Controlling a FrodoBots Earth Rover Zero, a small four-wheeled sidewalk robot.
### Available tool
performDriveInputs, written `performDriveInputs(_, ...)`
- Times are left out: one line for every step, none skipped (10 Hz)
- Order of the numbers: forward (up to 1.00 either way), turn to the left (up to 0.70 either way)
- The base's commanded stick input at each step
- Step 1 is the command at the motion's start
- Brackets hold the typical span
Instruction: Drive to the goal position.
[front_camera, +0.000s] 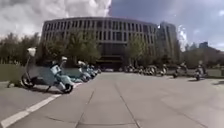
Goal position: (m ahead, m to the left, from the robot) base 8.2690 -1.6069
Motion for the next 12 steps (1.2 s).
performDriveInputs(1.0,0.0)
performDriveInputs(1.0,0.0)
performDriveInputs(1.0,0.0)
performDriveInputs(1.0,0.0)
performDriveInputs(1.0,0.0)
performDriveInputs(1.0,0.0)
performDriveInputs(1.0,0.0)
performDriveInputs(1.0,0.0)
performDriveInputs(1.0,0.0)
performDriveInputs(1.0,0.0)
performDriveInputs(1.0,0.0)
performDriveInputs(1.0,0.0)
